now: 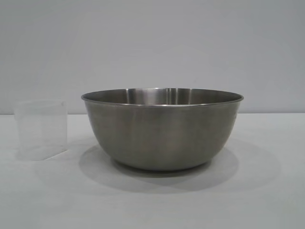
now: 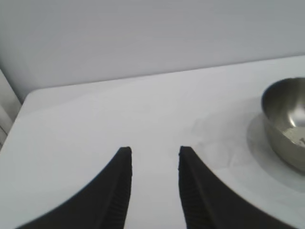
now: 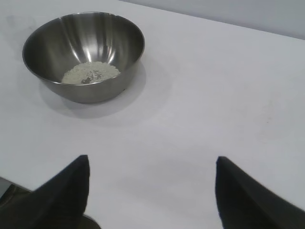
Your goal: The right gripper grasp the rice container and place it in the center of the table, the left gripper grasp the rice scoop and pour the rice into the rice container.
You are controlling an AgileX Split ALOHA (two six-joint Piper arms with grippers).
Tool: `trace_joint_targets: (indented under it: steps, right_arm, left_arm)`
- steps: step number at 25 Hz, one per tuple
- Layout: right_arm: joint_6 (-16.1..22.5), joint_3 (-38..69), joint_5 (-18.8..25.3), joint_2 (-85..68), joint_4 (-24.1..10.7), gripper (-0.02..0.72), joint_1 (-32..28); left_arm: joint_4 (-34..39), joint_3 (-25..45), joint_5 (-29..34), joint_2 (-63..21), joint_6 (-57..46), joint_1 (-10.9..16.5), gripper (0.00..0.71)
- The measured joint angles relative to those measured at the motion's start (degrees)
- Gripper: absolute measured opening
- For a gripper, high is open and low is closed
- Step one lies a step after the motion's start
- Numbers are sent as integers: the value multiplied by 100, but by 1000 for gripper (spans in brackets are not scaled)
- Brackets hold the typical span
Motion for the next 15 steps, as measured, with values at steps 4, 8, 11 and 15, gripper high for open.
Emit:
trace_joint_targets:
  steps: [4,8,11,15]
  right_arm:
    - [0,0,0,0,0,472,0]
    - [0,0,0,0,0,472,0]
    - [0,0,0,0,0,472,0]
    - [0,0,0,0,0,472,0]
  left_arm:
    - [-73,-69,267,-10,16,0,248]
    - [-153,-73,987,-11,26,0,248]
    - [-166,-8,1067,-22,26,0,248]
    - [-166,-5,1070,-22,26,0,248]
